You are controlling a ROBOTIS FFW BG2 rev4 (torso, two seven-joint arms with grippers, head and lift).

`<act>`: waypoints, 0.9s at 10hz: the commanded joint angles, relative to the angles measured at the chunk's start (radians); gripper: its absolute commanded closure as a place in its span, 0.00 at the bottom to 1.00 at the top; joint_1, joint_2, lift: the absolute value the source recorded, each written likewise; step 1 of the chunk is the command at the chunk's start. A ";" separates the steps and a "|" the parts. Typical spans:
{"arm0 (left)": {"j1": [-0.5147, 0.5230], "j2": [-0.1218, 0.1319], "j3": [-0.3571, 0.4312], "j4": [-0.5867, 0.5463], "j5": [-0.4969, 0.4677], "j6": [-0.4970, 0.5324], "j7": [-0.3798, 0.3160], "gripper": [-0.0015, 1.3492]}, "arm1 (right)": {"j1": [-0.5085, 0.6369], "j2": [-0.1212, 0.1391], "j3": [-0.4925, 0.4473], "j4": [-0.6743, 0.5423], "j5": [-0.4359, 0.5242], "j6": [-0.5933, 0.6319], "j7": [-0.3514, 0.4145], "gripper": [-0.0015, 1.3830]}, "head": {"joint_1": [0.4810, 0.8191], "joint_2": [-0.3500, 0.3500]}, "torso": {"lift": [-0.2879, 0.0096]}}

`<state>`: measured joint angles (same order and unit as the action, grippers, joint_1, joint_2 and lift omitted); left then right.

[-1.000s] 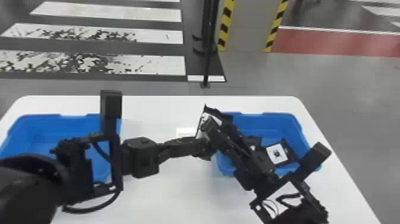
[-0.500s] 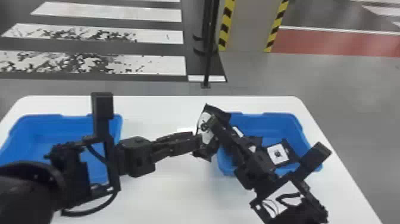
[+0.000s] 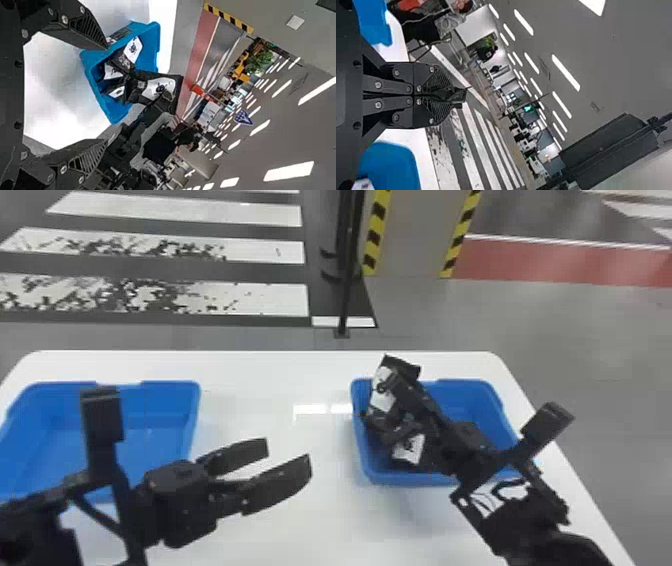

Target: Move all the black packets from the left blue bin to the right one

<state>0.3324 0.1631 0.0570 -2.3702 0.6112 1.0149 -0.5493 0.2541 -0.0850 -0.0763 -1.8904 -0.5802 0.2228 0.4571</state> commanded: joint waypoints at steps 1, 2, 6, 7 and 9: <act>0.077 -0.011 0.045 -0.046 0.015 -0.006 0.002 0.12 | -0.055 -0.019 -0.061 0.085 0.066 0.018 0.000 0.92 | 0.63 0.29 | 0.50; 0.114 -0.033 0.079 -0.051 0.025 -0.006 0.002 0.12 | -0.090 -0.029 -0.077 0.147 0.082 0.023 0.000 0.92 | 0.63 0.26 | 0.50; 0.181 -0.047 0.154 -0.110 -0.011 -0.129 0.003 0.12 | -0.124 -0.029 -0.205 0.228 0.197 0.050 -0.001 0.17 | 0.63 0.17 | 0.50; 0.203 -0.047 0.176 -0.130 -0.023 -0.178 0.003 0.12 | -0.100 -0.029 -0.209 0.198 0.201 0.047 -0.001 0.06 | 0.63 0.16 | 0.50; 0.286 -0.051 0.224 -0.144 -0.041 -0.352 0.005 0.12 | 0.035 -0.006 -0.209 0.031 0.281 -0.017 -0.026 0.07 | 0.63 0.18 | 0.50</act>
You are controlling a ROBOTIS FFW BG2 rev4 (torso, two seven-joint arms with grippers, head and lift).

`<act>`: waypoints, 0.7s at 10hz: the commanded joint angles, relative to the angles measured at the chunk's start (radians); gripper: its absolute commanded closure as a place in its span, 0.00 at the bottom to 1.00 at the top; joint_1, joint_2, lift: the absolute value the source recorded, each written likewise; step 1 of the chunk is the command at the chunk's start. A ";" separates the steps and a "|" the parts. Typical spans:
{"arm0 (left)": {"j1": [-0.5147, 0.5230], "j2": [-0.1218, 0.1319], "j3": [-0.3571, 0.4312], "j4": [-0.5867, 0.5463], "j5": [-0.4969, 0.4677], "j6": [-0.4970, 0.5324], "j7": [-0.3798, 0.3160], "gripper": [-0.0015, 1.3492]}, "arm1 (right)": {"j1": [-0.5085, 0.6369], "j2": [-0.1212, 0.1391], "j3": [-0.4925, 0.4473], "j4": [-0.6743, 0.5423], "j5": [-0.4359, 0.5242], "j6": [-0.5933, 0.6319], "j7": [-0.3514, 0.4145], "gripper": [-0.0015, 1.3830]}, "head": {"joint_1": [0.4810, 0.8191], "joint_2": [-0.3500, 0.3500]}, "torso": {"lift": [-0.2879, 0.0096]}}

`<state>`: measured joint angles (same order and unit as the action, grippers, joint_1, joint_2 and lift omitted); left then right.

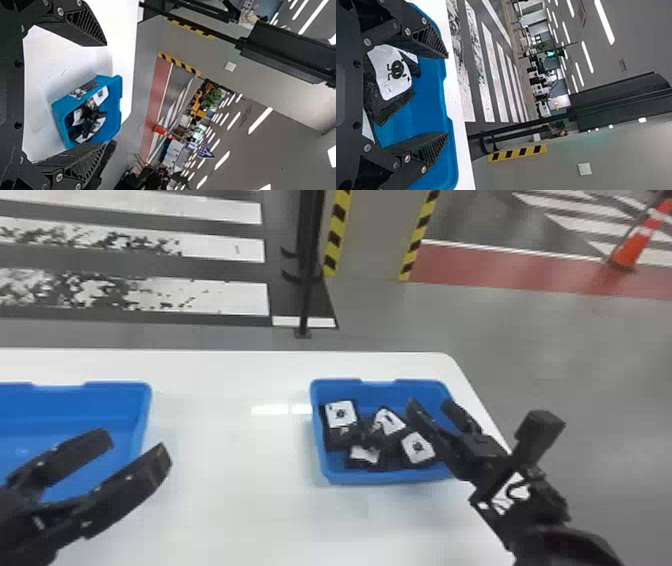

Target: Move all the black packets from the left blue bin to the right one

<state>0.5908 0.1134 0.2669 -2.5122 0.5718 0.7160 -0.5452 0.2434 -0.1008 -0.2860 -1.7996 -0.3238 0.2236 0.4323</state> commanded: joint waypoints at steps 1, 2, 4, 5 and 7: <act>0.079 -0.018 0.052 -0.002 -0.025 -0.152 0.001 0.12 | 0.147 0.046 0.001 -0.153 0.047 -0.069 -0.032 0.07 | 0.63 0.20 | 0.50; 0.123 -0.041 0.102 -0.002 -0.061 -0.240 0.001 0.12 | 0.235 0.084 0.003 -0.219 0.049 -0.123 -0.061 0.07 | 0.63 0.23 | 0.50; 0.190 -0.080 0.202 0.000 -0.161 -0.358 0.001 0.12 | 0.387 0.102 0.005 -0.315 0.057 -0.263 -0.098 0.07 | 0.63 0.35 | 0.50; 0.207 -0.092 0.230 0.008 -0.197 -0.402 0.001 0.12 | 0.446 0.102 0.015 -0.364 0.057 -0.307 -0.106 0.07 | 0.63 0.38 | 0.50; 0.234 -0.101 0.244 0.025 -0.257 -0.449 0.002 0.12 | 0.596 0.102 0.051 -0.504 0.059 -0.351 -0.130 0.07 | 0.63 0.50 | 0.50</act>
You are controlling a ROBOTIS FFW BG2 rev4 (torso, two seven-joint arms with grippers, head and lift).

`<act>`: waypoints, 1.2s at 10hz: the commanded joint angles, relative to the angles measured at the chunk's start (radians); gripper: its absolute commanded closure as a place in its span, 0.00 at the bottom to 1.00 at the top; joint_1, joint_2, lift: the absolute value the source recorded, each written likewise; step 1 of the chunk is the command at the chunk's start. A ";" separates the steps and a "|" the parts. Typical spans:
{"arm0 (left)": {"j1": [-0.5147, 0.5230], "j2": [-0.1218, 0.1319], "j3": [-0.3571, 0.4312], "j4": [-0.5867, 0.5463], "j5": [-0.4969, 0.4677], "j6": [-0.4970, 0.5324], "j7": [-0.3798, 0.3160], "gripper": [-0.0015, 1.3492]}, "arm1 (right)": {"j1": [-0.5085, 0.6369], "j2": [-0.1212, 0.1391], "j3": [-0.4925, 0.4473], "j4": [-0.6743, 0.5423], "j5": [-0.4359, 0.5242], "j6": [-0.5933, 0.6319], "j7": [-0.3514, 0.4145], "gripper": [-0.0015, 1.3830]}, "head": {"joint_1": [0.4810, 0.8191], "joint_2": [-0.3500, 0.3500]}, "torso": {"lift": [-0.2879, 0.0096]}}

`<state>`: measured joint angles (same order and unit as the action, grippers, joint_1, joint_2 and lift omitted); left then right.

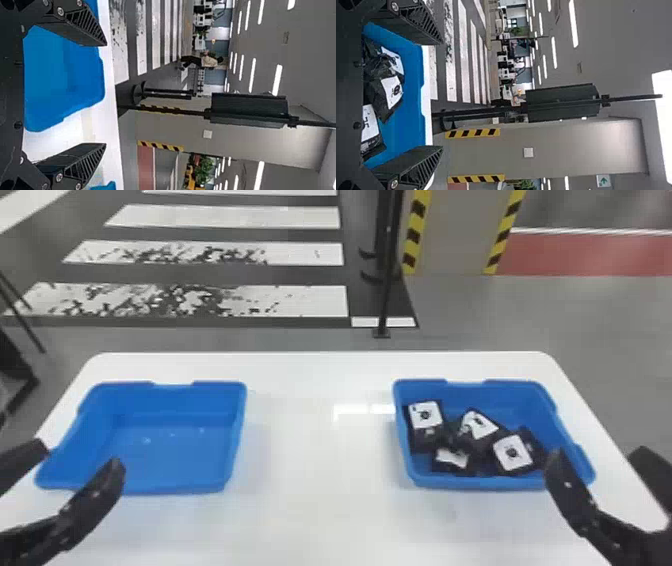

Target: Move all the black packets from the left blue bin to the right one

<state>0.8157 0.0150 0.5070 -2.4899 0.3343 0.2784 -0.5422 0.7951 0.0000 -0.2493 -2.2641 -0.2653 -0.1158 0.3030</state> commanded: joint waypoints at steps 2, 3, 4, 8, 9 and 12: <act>0.031 -0.018 0.003 0.007 -0.029 -0.026 0.018 0.12 | 0.138 0.001 0.062 -0.071 -0.004 -0.036 -0.044 0.07 | 0.63 0.59 | 0.50; 0.029 -0.018 0.005 0.007 -0.031 -0.023 0.019 0.12 | 0.145 0.001 0.084 -0.074 0.000 -0.036 -0.044 0.07 | 0.63 0.63 | 0.50; 0.019 -0.018 -0.003 0.007 -0.033 -0.008 0.019 0.12 | 0.133 0.001 0.090 -0.069 0.008 -0.036 -0.044 0.07 | 0.63 0.65 | 0.50; 0.009 -0.018 -0.038 0.015 -0.031 0.006 0.033 0.12 | 0.120 0.001 0.092 -0.052 0.004 -0.036 -0.044 0.07 | 0.63 0.65 | 0.50; 0.009 -0.018 -0.040 0.025 -0.027 0.011 0.033 0.12 | 0.120 0.001 0.092 -0.052 0.002 -0.039 -0.044 0.07 | 0.63 0.64 | 0.50; 0.002 -0.018 -0.048 0.025 -0.029 0.019 0.033 0.12 | 0.118 0.001 0.092 -0.044 -0.010 -0.036 -0.044 0.08 | 0.63 0.64 | 0.50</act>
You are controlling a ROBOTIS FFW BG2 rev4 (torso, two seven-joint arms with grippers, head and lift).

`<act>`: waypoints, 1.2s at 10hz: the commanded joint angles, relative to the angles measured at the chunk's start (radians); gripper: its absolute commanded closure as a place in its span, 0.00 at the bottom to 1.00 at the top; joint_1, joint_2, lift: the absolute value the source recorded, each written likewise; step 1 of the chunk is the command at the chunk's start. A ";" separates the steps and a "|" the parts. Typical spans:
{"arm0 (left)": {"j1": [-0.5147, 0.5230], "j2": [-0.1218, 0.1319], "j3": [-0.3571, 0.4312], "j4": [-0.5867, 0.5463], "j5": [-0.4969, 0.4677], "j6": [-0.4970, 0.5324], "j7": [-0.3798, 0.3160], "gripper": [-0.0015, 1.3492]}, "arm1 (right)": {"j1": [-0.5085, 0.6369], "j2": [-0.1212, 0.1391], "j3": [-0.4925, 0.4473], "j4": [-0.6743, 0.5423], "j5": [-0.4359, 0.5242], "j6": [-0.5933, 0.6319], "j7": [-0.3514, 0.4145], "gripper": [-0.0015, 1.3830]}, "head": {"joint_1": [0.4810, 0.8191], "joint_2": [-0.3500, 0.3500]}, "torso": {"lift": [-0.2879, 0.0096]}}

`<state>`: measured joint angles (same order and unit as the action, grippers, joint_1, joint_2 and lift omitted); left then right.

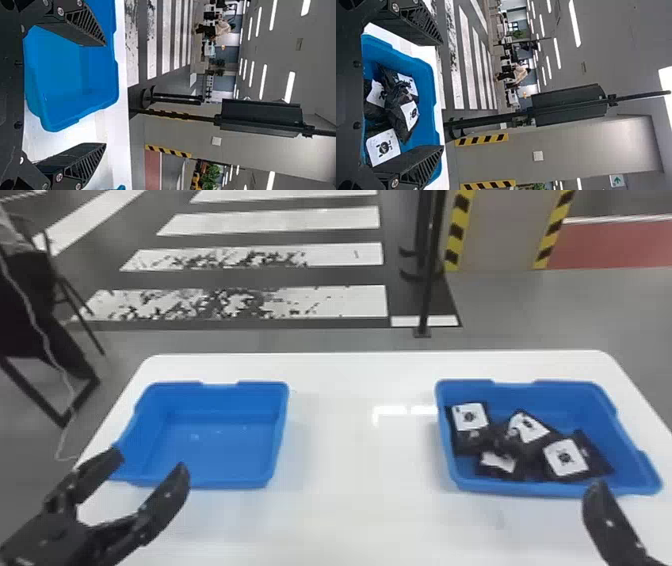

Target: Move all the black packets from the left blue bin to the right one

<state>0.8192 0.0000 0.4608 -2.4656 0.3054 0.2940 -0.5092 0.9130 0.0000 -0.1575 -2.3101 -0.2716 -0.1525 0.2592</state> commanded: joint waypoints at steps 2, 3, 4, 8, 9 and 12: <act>-0.002 -0.003 -0.004 0.000 0.002 0.005 0.000 0.12 | 0.000 0.001 0.000 0.002 -0.006 0.000 0.000 0.08 | 0.63 0.63 | 0.50; -0.002 -0.003 -0.006 0.000 0.004 0.010 0.000 0.12 | 0.000 0.001 0.000 0.002 -0.006 0.000 0.000 0.08 | 0.63 0.63 | 0.50; -0.002 -0.003 -0.006 0.000 0.004 0.013 0.000 0.12 | 0.000 0.001 0.000 0.002 -0.008 0.000 0.000 0.08 | 0.63 0.63 | 0.50; -0.002 -0.003 -0.018 0.000 0.006 0.018 0.000 0.12 | 0.000 0.001 0.000 0.002 -0.008 0.000 0.000 0.08 | 0.63 0.61 | 0.50; -0.004 -0.003 -0.018 0.000 0.006 0.018 0.000 0.12 | -0.002 0.001 0.000 0.002 -0.008 0.000 0.000 0.08 | 0.63 0.61 | 0.50; -0.004 -0.003 -0.016 0.000 0.014 0.018 0.000 0.12 | -0.002 0.001 0.000 -0.001 -0.010 -0.002 0.000 0.08 | 0.63 0.61 | 0.50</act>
<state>0.8148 0.0000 0.4446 -2.4636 0.3183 0.3134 -0.5092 0.9103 0.0000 -0.1575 -2.3105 -0.2811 -0.1529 0.2592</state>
